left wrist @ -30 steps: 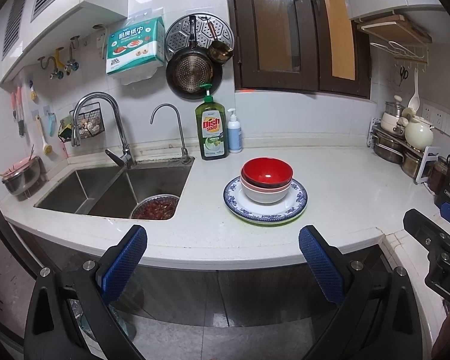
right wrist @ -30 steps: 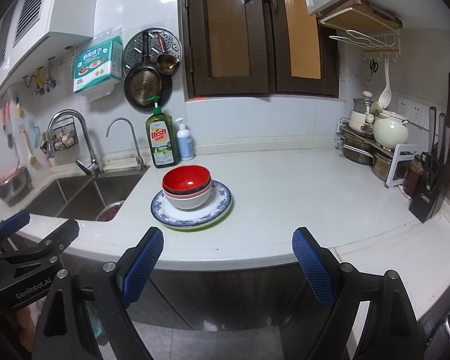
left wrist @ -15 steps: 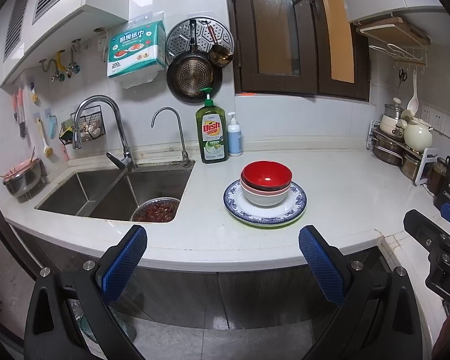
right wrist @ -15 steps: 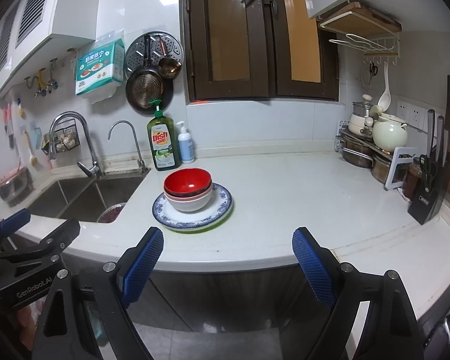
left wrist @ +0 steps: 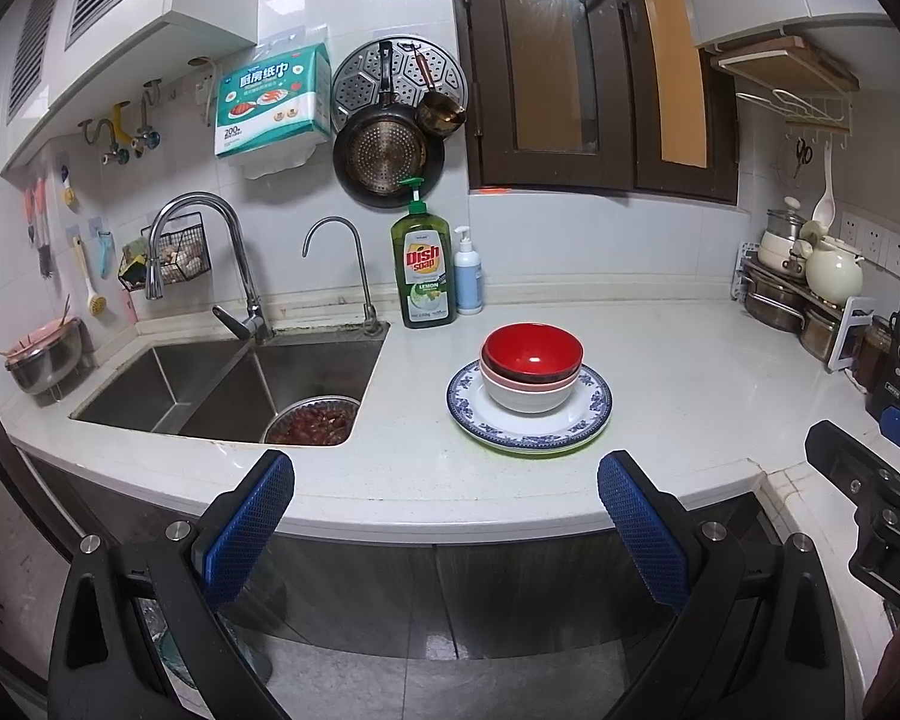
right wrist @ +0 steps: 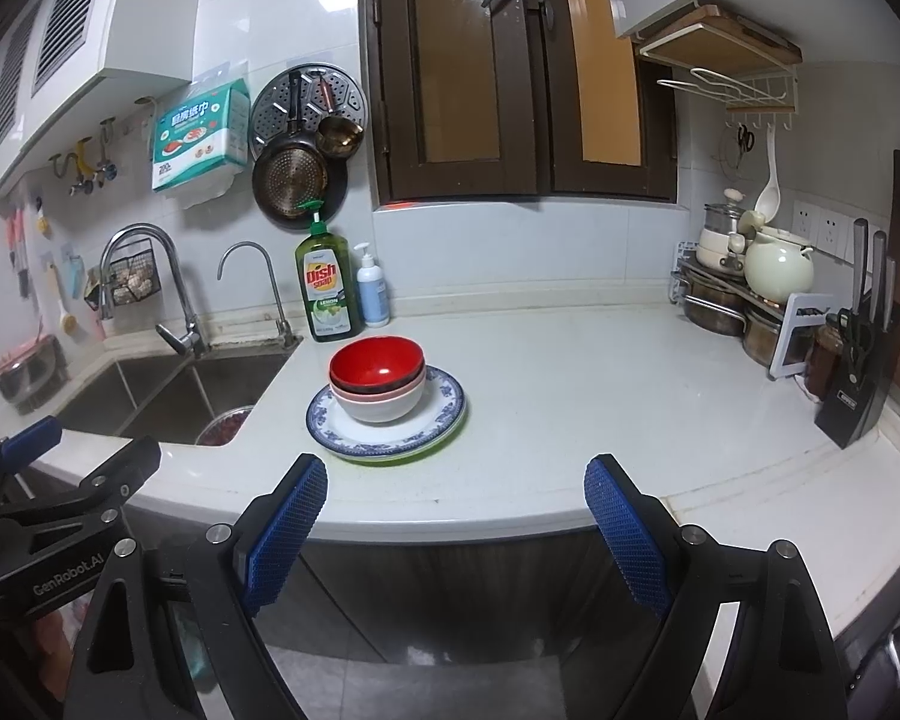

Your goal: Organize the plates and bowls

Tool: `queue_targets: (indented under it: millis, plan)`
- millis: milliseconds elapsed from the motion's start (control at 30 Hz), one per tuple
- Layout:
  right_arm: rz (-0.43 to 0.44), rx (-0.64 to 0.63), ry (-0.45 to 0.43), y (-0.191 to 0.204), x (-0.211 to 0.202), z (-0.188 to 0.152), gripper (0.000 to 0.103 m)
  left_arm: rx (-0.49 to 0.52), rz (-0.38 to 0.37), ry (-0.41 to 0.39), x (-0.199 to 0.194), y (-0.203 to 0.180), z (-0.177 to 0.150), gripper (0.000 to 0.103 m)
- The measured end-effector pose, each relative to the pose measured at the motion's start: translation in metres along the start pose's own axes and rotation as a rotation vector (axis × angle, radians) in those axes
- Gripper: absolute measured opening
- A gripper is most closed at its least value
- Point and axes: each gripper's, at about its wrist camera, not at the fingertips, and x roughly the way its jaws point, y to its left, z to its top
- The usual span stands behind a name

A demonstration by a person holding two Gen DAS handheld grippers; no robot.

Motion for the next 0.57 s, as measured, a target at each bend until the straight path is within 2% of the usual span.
queue_targets:
  millis: [567]
  plan:
    - [0.004, -0.007, 0.001, 0.0009, -0.0018, -0.0004, 0.089, -0.007, -0.005, 0.009, 0.0012, 0.0032, 0.0011, 0.103]
